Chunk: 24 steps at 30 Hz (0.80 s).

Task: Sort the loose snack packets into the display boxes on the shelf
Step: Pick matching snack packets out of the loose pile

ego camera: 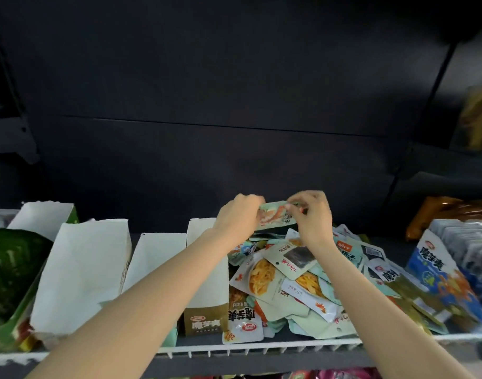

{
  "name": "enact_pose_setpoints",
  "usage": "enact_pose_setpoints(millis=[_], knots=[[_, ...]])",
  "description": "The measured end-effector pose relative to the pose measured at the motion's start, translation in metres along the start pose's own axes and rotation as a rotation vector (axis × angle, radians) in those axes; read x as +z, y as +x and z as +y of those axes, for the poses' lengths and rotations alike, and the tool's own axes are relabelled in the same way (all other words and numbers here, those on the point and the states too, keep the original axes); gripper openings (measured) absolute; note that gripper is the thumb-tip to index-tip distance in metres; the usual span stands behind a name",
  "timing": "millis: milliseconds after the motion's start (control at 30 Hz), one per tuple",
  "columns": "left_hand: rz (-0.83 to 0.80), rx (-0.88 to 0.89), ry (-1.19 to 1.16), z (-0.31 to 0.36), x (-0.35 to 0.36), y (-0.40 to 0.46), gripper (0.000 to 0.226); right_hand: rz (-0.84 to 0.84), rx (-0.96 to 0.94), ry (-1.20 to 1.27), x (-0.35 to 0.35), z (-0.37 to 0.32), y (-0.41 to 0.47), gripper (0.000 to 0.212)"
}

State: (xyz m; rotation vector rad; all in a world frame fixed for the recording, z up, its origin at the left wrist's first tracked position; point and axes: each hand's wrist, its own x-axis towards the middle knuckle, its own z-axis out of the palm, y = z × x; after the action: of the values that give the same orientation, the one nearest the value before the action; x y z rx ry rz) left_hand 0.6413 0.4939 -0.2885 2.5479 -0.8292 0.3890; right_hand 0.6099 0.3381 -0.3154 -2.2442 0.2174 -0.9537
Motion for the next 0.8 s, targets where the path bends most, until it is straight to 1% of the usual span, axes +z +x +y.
enact_pose_setpoints(millis=[67, 133, 167, 200, 267, 300, 333, 400, 500, 567, 667, 800], knots=[[0.064, -0.014, -0.100, 0.004, -0.014, -0.016, 0.011, 0.017, 0.100, 0.101, -0.013, -0.016, -0.007, 0.039], [0.101, -0.029, -0.224, 0.003, -0.029, -0.033, 0.014, -0.064, 0.273, 0.240, -0.022, -0.035, -0.014, 0.066], [0.108, -0.032, -0.272, 0.001, -0.038, -0.043, 0.016, -0.126, 0.347, 0.338, -0.025, -0.045, -0.018, 0.072], [0.115, -0.034, -0.312, -0.003, -0.046, -0.052, 0.017, -0.193, 0.397, 0.451, -0.027, -0.053, -0.021, 0.068], [0.146, -0.066, -0.366, -0.012, -0.064, -0.073, 0.015, -0.320, 0.433, 0.644, -0.032, -0.074, -0.032, 0.038], [0.169, -0.091, -0.383, -0.018, -0.072, -0.083, 0.011, -0.353, 0.421, 0.707, -0.033, -0.084, -0.038, 0.025], [0.193, -0.117, -0.390, -0.025, -0.080, -0.092, 0.008, -0.363, 0.397, 0.749, -0.033, -0.094, -0.044, 0.016], [0.227, -0.172, -0.383, -0.039, -0.091, -0.110, 0.017, -0.347, 0.326, 0.773, -0.030, -0.112, -0.055, 0.009], [0.230, -0.248, -0.380, -0.060, -0.104, -0.138, 0.045, -0.256, 0.192, 0.666, -0.019, -0.139, -0.066, 0.006], [0.219, -0.273, -0.343, -0.074, -0.112, -0.155, 0.056, -0.213, 0.093, 0.554, -0.011, -0.153, -0.072, 0.004], [0.177, -0.256, -0.263, -0.091, -0.120, -0.176, 0.064, -0.281, -0.048, 0.417, 0.002, -0.171, -0.081, 0.005], [0.083, -0.200, -0.248, -0.103, -0.119, -0.194, 0.087, -0.410, -0.210, 0.201, 0.016, -0.187, -0.098, 0.012]])
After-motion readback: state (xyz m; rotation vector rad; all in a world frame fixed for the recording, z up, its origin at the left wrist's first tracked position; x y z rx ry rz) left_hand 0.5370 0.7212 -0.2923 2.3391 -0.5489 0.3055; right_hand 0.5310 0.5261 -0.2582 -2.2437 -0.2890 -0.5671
